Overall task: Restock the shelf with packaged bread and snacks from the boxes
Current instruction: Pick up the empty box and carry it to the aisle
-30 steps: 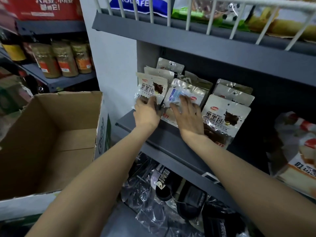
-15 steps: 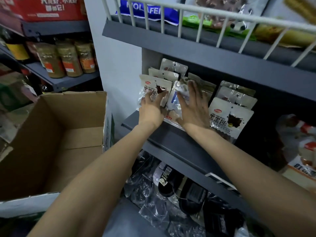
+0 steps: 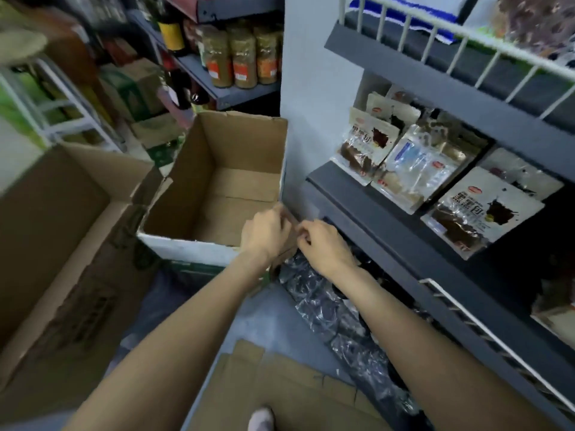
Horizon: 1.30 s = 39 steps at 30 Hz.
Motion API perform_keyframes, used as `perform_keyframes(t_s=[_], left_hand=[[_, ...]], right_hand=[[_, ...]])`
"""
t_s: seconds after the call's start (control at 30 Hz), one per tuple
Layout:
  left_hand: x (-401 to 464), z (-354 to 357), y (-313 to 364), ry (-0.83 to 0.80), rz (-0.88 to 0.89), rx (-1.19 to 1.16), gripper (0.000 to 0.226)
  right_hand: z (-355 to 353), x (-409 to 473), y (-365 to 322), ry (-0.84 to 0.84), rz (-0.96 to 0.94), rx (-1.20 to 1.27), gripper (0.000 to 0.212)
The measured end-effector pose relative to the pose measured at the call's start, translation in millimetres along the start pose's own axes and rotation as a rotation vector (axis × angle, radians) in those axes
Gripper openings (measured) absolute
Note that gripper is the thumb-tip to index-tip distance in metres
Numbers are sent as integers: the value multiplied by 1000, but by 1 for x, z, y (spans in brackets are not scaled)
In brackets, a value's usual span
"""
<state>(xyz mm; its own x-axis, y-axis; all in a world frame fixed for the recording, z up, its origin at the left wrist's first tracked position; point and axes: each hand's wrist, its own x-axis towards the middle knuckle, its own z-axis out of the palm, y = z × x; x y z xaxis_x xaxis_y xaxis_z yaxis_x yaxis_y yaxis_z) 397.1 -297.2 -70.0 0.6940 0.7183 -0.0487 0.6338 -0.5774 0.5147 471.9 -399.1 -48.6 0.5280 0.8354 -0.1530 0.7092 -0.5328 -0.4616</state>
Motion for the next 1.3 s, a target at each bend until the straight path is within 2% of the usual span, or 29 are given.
perform_keyframes(t_s=[0.1, 0.2, 0.37, 0.47, 0.53, 0.63, 0.7, 0.77, 0.87, 0.93, 1.03, 1.17, 1.23, 1.3], left_hand=[[-37, -16, -43, 67, -143, -18, 22], [-71, -37, -93, 130, -288, 6, 22], [-125, -78, -189, 246, -434, 202, 30], [-153, -104, -243, 129, -556, 315, 49], [-172, -114, -278, -32, -565, 289, 47], [-201, -129, -322, -265, -573, 171, 40], [-220, -141, -342, -353, -576, 162, 43], [-238, -152, -357, -377, -575, 157, 41], [-264, -165, -376, -373, -551, 151, 28], [-279, -172, -382, -397, -503, 251, 30], [-299, -176, -385, -438, -385, 425, 37], [-333, -176, -384, -448, -341, 588, 23], [-354, -177, -381, -425, -348, 614, 24], [-373, -183, -375, -380, -346, 646, 27]], right_hand=[[28, -8, -37, -114, -111, 45, 23], [62, -11, -84, -236, -220, 72, 29], [123, -14, -171, -375, -300, 121, 31], [168, -19, -225, -498, -233, 200, 38], [201, -22, -257, -602, -110, 290, 46], [245, -27, -297, -729, 191, 489, 51], [267, -32, -318, -750, 344, 558, 54], [286, -39, -333, -733, 401, 562, 53], [303, -45, -346, -668, 421, 527, 39], [309, -44, -347, -646, 406, 474, 36], [306, -52, -351, -712, 331, 480, 30], [299, -82, -362, -706, 281, 469, 11], [298, -105, -370, -702, 287, 456, 24], [303, -131, -381, -792, 279, 423, 48]])
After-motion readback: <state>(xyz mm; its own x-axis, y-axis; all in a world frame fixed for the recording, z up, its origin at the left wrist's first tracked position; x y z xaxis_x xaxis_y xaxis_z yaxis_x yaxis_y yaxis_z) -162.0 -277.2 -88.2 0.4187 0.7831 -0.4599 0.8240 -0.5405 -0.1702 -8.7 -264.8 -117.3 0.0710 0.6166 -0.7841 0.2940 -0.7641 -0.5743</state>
